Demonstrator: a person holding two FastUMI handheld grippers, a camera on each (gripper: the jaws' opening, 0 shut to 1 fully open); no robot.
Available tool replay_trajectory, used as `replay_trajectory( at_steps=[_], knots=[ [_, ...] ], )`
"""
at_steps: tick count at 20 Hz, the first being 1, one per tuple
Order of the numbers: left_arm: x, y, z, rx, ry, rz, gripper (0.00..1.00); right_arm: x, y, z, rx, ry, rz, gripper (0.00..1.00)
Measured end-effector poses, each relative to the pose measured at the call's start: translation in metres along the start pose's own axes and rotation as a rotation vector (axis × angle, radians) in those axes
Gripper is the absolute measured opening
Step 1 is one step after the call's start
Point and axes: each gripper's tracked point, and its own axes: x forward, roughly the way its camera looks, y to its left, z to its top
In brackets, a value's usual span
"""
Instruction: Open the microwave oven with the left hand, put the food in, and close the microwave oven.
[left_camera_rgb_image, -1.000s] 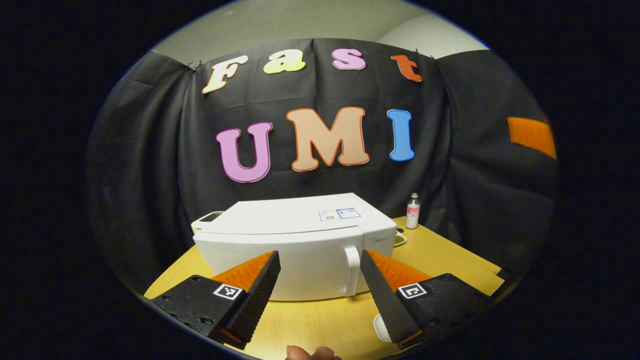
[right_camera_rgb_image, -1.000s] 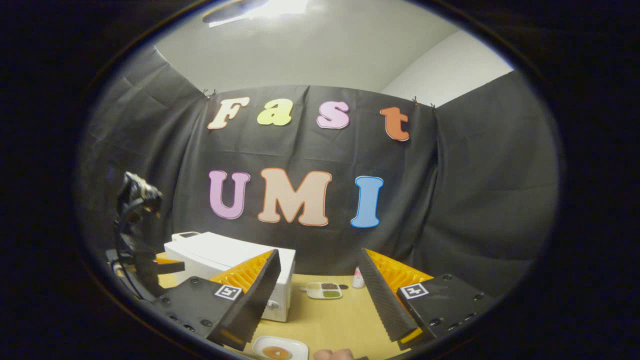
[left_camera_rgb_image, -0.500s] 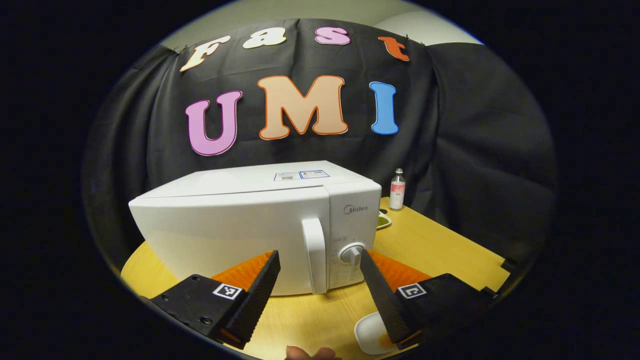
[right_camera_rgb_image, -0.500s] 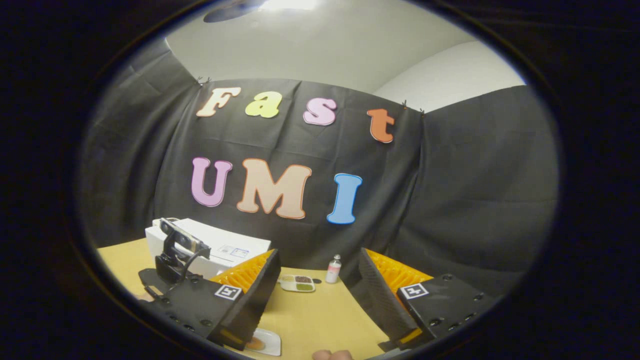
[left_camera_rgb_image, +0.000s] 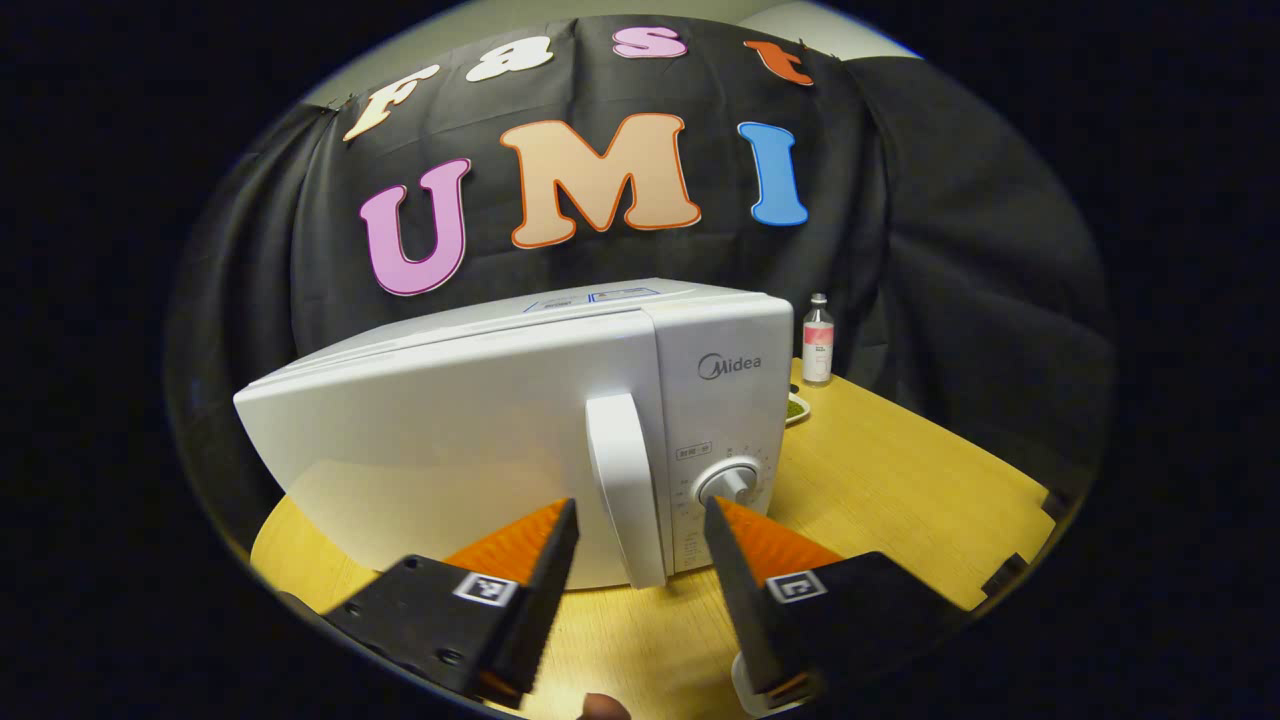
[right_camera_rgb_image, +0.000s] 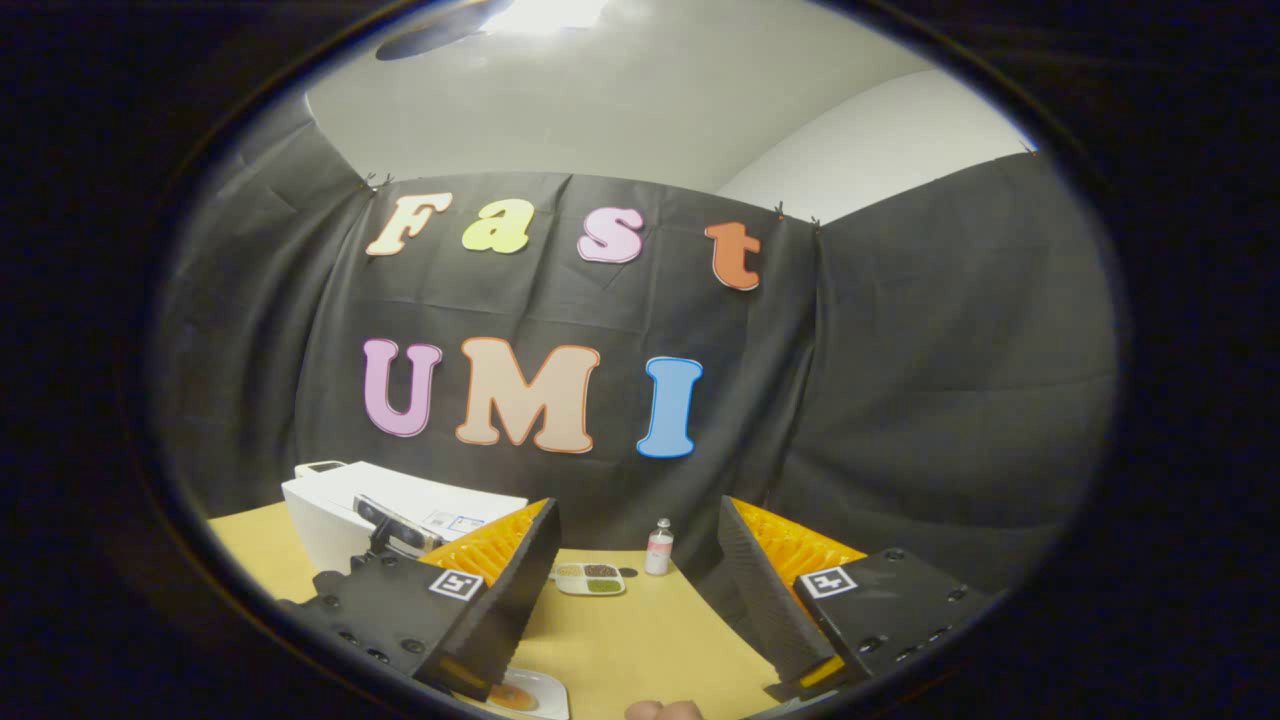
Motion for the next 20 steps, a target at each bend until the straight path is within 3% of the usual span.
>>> replay_trajectory(
  at_steps=[1, 3, 6, 8, 9, 13, 17, 20],
  knots=[
    [0.002, -0.001, -0.003, -0.005, 0.013, 0.004, 0.6, -0.001, -0.002, 0.0, 0.003, 0.0, -0.003, 0.98],
    [0.006, -0.001, -0.007, 0.0, 0.023, 0.007, 0.63, 0.001, -0.007, -0.001, 0.003, -0.001, -0.009, 0.98],
    [0.011, -0.003, -0.005, 0.035, 0.017, 0.006, 0.59, 0.002, -0.01, -0.004, 0.008, 0.009, -0.012, 0.96],
    [0.014, 0.005, -0.01, 0.065, 0.046, 0.04, 0.47, 0.004, -0.011, -0.006, 0.017, 0.015, -0.013, 0.98],
    [0.018, 0.002, -0.014, 0.081, 0.04, 0.044, 0.3, 0.004, -0.011, -0.006, 0.024, 0.016, -0.01, 0.98],
    [0.015, 0.001, -0.008, 0.032, -0.001, 0.02, 0.2, 0.006, -0.011, -0.005, 0.038, 0.005, -0.009, 0.96],
    [0.014, -0.002, -0.005, 0.036, -0.049, -0.022, 0.16, 0.009, -0.01, -0.005, 0.074, -0.004, -0.013, 0.98],
    [0.014, -0.001, -0.009, 0.069, -0.022, -0.021, 0.12, 0.018, -0.006, 0.002, 0.107, -0.025, -0.009, 0.98]
  ],
)
